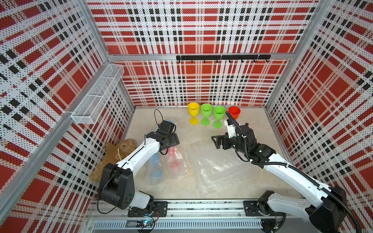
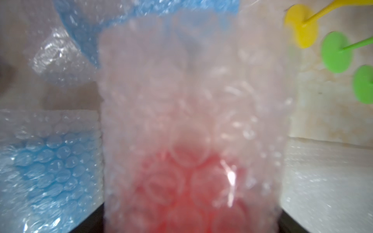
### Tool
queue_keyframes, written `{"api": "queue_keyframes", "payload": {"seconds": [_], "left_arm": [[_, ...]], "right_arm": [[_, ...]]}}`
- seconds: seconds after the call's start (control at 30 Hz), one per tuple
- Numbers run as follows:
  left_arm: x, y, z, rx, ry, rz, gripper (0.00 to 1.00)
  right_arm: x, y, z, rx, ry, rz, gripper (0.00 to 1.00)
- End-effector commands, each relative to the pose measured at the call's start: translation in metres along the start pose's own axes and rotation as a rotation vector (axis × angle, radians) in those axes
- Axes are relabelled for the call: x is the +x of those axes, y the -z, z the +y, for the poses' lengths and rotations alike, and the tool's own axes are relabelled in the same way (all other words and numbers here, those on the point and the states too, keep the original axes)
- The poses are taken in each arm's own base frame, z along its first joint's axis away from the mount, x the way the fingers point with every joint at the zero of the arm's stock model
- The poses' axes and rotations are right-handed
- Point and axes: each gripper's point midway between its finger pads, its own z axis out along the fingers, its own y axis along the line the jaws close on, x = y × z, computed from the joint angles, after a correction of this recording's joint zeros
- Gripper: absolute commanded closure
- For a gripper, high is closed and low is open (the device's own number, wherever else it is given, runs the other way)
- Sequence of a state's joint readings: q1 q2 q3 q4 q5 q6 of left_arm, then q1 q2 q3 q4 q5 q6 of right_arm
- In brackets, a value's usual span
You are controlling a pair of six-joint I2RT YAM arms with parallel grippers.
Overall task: Unpack wine glasses from bubble wrap
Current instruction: Pick up the bubble wrap from the center of the board.
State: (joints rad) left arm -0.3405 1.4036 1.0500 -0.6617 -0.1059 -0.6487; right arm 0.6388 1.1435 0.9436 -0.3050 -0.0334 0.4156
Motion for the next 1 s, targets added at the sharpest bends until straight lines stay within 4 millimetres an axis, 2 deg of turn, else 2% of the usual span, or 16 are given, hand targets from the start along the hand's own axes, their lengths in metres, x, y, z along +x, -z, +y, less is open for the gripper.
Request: {"api": "queue_keyframes", "payload": {"seconds": [0.0, 0.13, 0.2, 0.3, 0.4, 0.5, 0.63, 0.8, 0.97], "left_arm": [[-0.017, 0.036, -0.045, 0.253, -0.032, -0.057, 0.14], [-0.008, 0.083, -0.107, 0.654, -0.111, -0.109, 0.14], [0.001, 0.100, -0.129, 0.795, -0.133, -0.127, 0.16], [0.022, 0.106, -0.156, 0.898, -0.190, -0.108, 0.19], [0.042, 0.105, -0.179, 0.941, -0.242, -0.090, 0.21], [0.056, 0.100, -0.191, 0.957, -0.249, -0.072, 0.22], [0.064, 0.097, -0.198, 0.978, -0.243, -0.049, 0.24], [0.063, 0.101, -0.200, 1.000, -0.224, -0.051, 0.26], [0.060, 0.100, -0.197, 0.990, -0.209, -0.057, 0.29]], "right_arm": [[0.010, 0.003, 0.017, -0.088, -0.025, 0.067, 0.01], [0.015, 0.007, 0.041, -0.228, -0.036, 0.097, 0.01], [0.018, 0.010, 0.055, -0.311, -0.041, 0.125, 0.01], [0.019, 0.011, 0.057, -0.330, -0.037, 0.116, 0.07], [0.028, 0.009, 0.059, -0.348, -0.008, 0.159, 0.17], [0.038, 0.007, 0.065, -0.393, -0.005, 0.213, 0.28], [0.043, 0.006, 0.064, -0.396, -0.015, 0.225, 0.41], [0.050, 0.005, 0.065, -0.408, -0.026, 0.243, 0.56], [0.059, 0.007, 0.062, -0.405, -0.030, 0.253, 0.63]]}}
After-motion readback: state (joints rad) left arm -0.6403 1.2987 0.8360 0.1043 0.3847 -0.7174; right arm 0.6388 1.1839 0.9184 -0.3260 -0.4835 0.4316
